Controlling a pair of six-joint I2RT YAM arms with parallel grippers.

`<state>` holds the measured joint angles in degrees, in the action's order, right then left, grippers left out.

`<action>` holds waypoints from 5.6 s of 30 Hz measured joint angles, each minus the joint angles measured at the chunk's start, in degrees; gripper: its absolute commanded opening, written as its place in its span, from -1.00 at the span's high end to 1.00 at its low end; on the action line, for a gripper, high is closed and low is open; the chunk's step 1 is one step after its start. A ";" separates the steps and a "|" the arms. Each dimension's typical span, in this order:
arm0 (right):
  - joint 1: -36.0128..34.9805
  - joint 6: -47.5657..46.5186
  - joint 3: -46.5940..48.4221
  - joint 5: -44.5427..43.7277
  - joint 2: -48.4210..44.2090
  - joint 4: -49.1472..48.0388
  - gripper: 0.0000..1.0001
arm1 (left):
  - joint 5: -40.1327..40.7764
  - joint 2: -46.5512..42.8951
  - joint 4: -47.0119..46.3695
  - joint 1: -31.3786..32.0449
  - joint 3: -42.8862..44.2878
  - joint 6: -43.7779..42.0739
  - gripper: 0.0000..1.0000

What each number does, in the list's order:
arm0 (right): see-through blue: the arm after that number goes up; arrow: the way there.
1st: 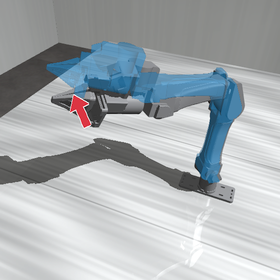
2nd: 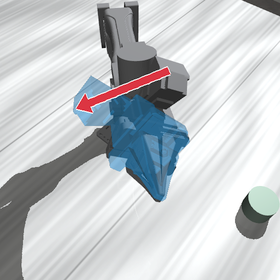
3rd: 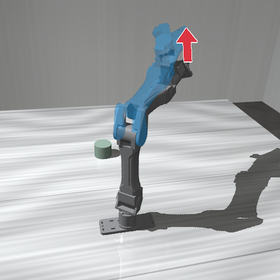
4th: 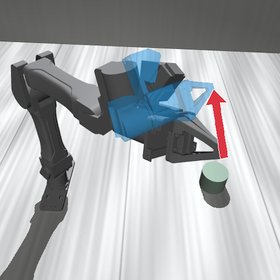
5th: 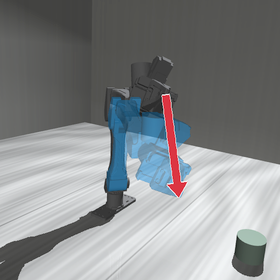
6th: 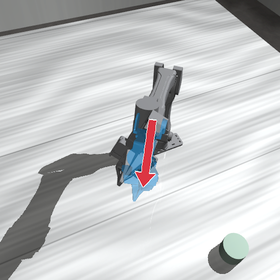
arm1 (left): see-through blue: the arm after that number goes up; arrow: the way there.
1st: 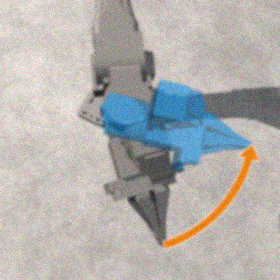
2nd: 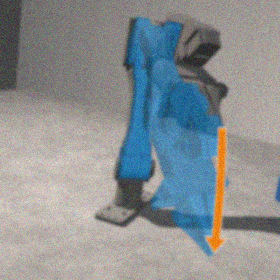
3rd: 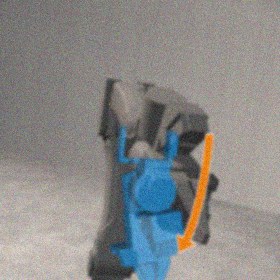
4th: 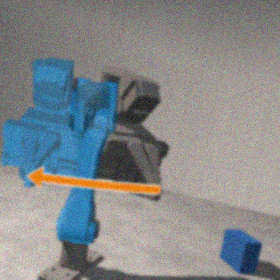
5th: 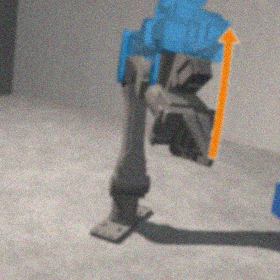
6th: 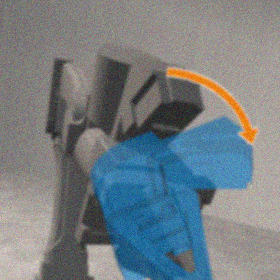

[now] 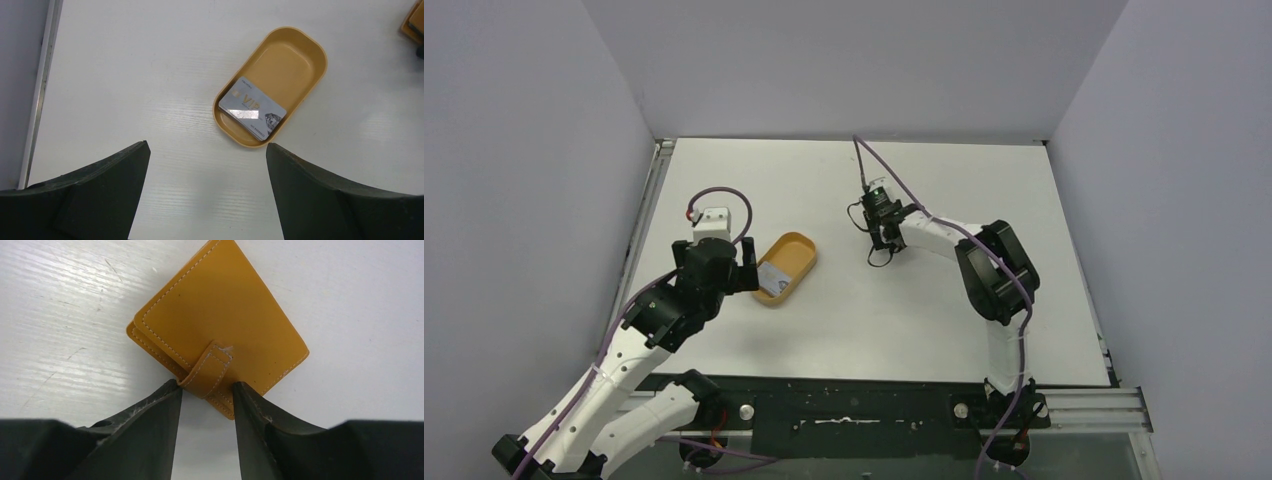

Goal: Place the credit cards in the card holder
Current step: Turn over the card holder at the center of the board.

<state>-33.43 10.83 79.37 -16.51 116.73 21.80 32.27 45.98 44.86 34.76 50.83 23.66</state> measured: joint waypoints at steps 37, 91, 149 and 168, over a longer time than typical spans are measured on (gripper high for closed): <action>-2.25 31.30 -20.72 16.46 -30.97 -0.90 1.00 | -1.60 0.09 -0.09 -0.74 0.00 0.04 -0.70; -3.45 46.03 -25.14 78.88 -64.57 -40.37 1.00 | -83.62 15.39 -108.32 -2.23 -7.54 44.57 -0.95; -5.42 22.16 -32.02 2.43 -66.58 17.25 -0.85 | -32.24 21.35 -37.57 17.70 -10.01 21.46 1.00; -5.42 23.82 -35.23 -2.45 -67.67 17.33 -0.87 | -22.45 40.24 -35.63 18.14 -2.71 30.49 0.54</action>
<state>-38.85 34.65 44.14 -18.96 49.06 39.13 9.82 86.21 9.23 52.90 48.12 54.15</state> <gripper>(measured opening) 0.935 0.128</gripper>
